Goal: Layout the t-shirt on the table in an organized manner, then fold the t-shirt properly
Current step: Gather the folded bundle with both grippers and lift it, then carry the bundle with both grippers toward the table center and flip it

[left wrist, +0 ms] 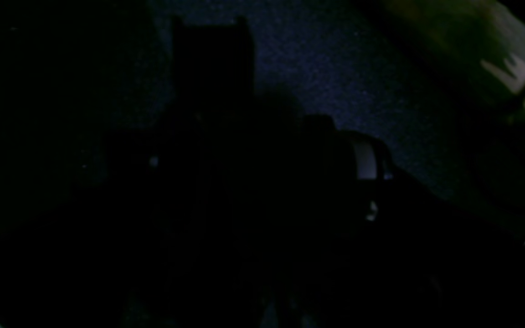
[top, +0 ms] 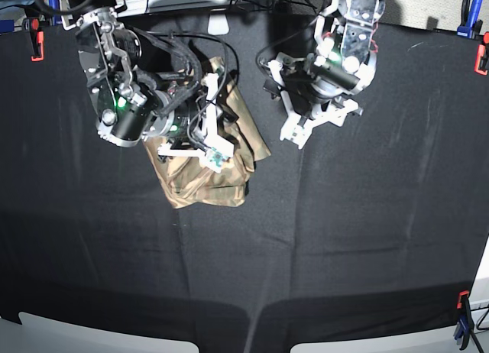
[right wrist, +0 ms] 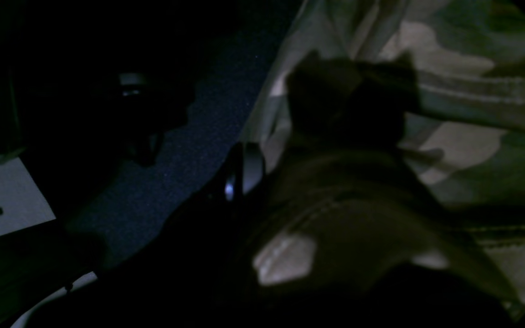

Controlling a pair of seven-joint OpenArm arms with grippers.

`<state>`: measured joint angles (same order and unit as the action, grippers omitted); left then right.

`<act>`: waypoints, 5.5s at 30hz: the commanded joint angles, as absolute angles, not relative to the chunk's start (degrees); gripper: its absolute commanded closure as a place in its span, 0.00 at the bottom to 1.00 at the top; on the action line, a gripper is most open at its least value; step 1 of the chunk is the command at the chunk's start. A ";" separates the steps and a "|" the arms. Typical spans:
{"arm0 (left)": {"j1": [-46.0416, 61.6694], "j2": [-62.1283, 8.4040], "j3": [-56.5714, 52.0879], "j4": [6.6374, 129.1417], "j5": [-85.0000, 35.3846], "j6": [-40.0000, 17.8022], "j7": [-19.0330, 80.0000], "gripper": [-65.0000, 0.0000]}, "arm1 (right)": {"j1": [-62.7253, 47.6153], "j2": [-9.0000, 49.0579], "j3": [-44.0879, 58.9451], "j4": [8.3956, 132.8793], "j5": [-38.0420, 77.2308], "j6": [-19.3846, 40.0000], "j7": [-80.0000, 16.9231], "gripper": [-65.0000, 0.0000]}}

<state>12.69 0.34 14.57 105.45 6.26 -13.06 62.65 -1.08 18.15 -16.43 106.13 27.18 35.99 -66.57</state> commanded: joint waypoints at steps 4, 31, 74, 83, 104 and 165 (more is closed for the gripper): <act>12.19 0.75 14.72 106.61 11.20 -12.78 61.91 0.38 | -0.19 18.39 -16.25 107.15 29.80 36.01 -65.43 0.92; 12.19 0.75 14.72 106.61 20.58 -4.25 61.67 0.38 | 0.49 21.69 -16.10 111.15 55.46 38.63 -65.43 0.57; 8.25 1.72 47.77 115.15 3.51 -9.04 53.65 0.38 | 32.23 9.19 -14.85 61.39 20.34 24.67 -47.16 0.57; 9.50 0.89 47.72 110.89 1.32 -9.06 58.11 0.38 | 32.23 9.21 -14.85 61.39 20.32 24.69 -46.96 0.57; 7.25 -1.13 47.68 95.37 -6.72 -14.24 49.60 0.38 | 31.55 8.54 -14.85 61.36 20.97 25.06 -52.75 0.57; -2.39 -10.55 32.18 95.11 10.50 -2.13 54.02 0.38 | 21.91 13.39 -0.75 61.54 30.57 40.00 -65.17 0.57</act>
